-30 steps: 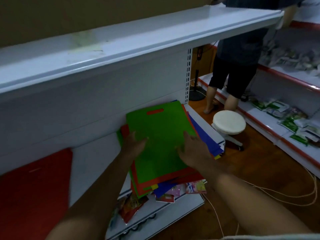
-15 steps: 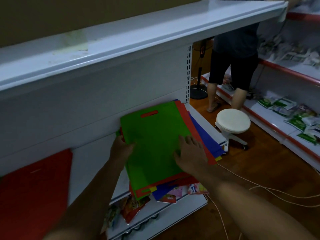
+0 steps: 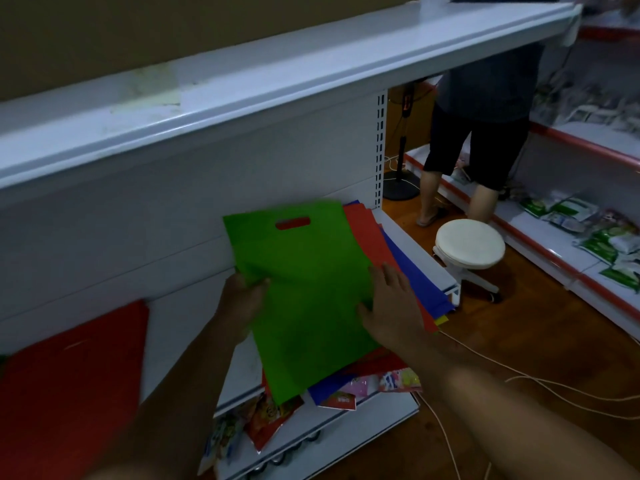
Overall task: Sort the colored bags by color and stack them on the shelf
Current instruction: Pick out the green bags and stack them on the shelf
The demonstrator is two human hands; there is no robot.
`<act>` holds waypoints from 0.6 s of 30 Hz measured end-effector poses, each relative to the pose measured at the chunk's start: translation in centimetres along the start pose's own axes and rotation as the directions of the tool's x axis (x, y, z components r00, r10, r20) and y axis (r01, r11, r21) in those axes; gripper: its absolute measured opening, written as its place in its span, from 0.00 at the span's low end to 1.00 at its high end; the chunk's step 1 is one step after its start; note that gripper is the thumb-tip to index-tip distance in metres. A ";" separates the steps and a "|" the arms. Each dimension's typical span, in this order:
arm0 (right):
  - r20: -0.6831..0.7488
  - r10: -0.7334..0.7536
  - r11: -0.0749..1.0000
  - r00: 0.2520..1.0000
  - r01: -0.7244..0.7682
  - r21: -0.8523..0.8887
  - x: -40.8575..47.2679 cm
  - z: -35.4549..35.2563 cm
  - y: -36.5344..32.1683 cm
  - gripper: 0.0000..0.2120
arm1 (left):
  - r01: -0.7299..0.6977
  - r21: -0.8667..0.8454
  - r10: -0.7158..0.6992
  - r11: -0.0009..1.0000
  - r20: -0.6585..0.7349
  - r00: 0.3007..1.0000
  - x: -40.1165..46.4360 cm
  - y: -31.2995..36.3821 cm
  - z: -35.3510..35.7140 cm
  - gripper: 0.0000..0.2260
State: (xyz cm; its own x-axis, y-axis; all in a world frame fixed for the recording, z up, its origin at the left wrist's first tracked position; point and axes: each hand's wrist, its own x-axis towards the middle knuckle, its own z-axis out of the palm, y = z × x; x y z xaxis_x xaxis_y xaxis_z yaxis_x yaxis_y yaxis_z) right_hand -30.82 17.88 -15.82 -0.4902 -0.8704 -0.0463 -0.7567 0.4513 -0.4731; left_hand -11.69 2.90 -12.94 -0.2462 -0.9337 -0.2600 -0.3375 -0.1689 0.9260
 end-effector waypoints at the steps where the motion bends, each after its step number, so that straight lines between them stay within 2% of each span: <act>1: 0.002 0.029 0.999 1.000 -0.029 0.044 0.2 -0.2 0.0 0.36 | 0.000 -0.037 0.000 0.999 0.002 1.000 -0.1 0.2 -0.2 0.06; 5: -0.036 0.064 0.975 0.997 -0.055 0.215 1.1 -0.7 -0.6 0.39 | 0.001 -0.204 0.005 0.979 0.029 1.000 -0.5 0.9 -1.3 0.11; 8: -0.077 0.091 0.931 0.993 -0.058 0.361 1.6 -0.7 -1.8 0.34 | -0.010 -0.278 0.021 0.961 0.038 0.999 -1.4 1.6 -2.8 0.13; 10: -0.135 0.075 0.914 0.988 -0.014 0.405 1.6 -0.2 -2.9 0.30 | -0.010 -0.295 0.014 0.956 0.010 1.000 -2.0 2.1 -4.3 0.10; 13: -0.211 -0.011 0.895 0.977 0.103 0.434 1.0 0.6 -5.0 0.29 | -0.027 -0.213 0.002 0.977 -0.113 0.994 -2.6 2.3 -7.1 0.04; 15: -0.216 -0.065 0.895 0.974 0.152 0.419 0.1 1.1 -6.9 0.28 | -0.057 -0.078 0.038 0.995 -0.230 0.972 -2.8 1.8 -9.5 0.06; 18: -0.214 -0.136 0.892 0.967 0.213 0.397 -1.2 2.1 -9.8 0.23 | -0.124 -0.007 0.117 0.992 -0.282 0.952 -3.2 0.9 -13.4 0.10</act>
State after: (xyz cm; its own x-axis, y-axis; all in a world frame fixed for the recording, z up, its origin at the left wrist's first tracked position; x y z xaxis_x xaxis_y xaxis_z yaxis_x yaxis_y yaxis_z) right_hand -21.94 14.06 -13.01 -0.4642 -0.8610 0.2080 -0.6079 0.1389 -0.7818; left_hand 0.97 1.48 -7.63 -0.0174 -0.9979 -0.0625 -0.2980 -0.0545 0.9530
